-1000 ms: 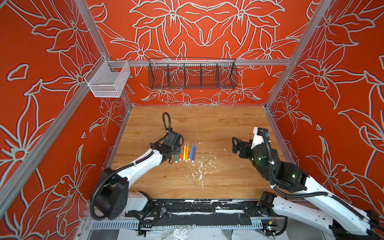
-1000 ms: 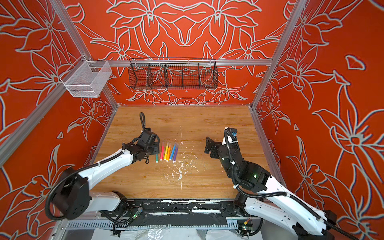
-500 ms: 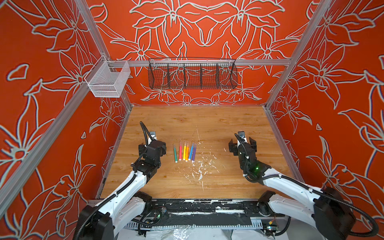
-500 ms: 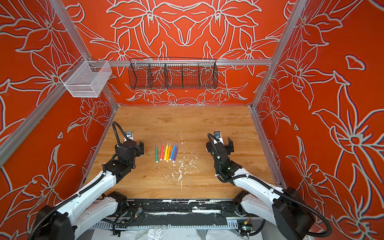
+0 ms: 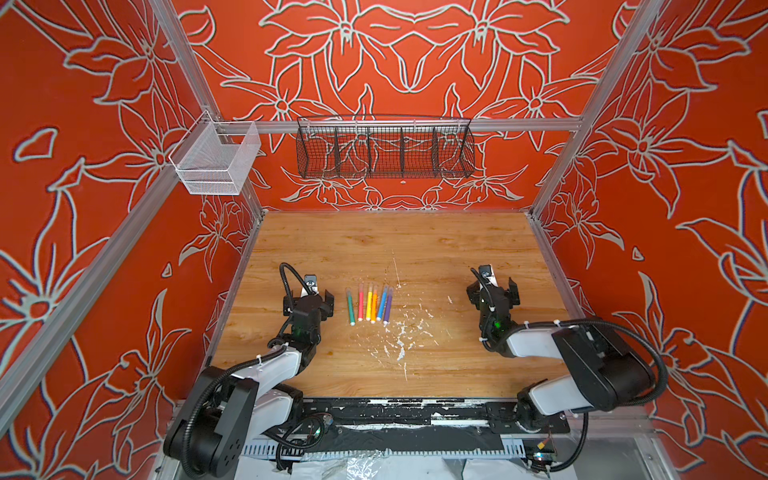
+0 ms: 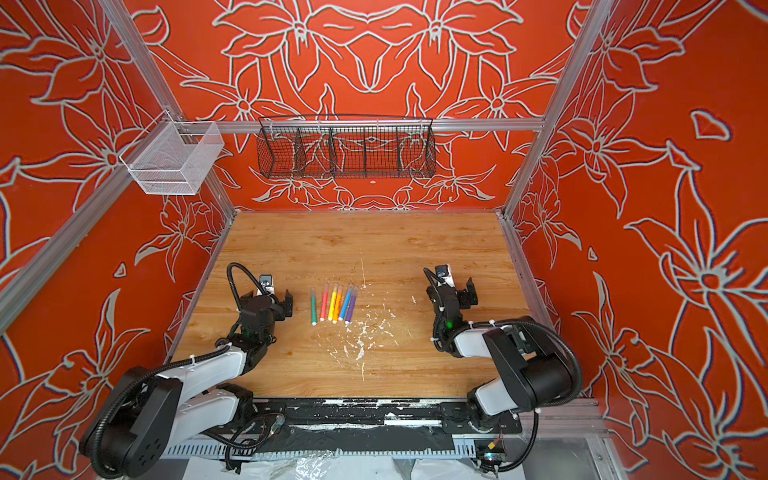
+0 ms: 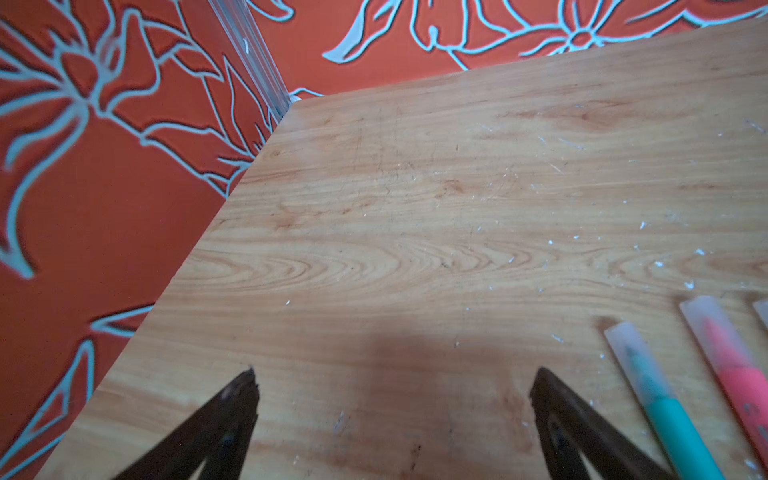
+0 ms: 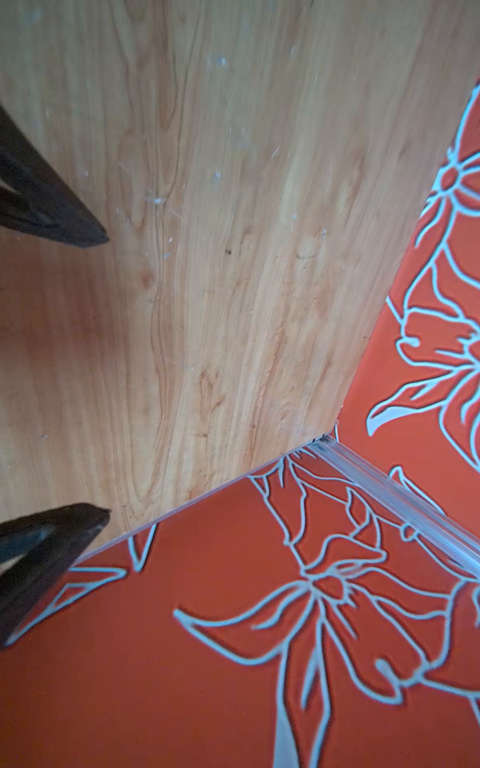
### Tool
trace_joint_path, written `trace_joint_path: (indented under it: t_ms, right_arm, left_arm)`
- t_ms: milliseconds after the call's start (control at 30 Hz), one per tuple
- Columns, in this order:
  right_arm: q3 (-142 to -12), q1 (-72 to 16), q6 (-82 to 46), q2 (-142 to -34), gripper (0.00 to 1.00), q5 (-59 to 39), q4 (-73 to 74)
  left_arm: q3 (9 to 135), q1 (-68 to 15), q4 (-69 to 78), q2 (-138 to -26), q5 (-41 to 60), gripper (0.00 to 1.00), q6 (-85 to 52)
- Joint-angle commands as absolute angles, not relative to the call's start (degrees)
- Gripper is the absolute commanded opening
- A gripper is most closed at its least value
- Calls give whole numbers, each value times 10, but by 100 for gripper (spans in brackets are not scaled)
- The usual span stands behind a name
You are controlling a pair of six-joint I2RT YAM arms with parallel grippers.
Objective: Insert the pens into the pen caps
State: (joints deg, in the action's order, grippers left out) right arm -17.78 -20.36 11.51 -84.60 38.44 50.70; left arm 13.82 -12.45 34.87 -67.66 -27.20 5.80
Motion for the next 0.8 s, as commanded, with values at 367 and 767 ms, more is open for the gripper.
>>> trace_joint_path:
  t_ms: [367, 767]
  right_arm:
    - [-136, -77, 26, -823, 98, 165, 576]
    - [-146, -77, 23, -826, 98, 174, 561]
  left_arm:
    - [111, -57, 502, -750, -145, 98, 17]
    - [178, 6, 423, -789, -122, 97, -39]
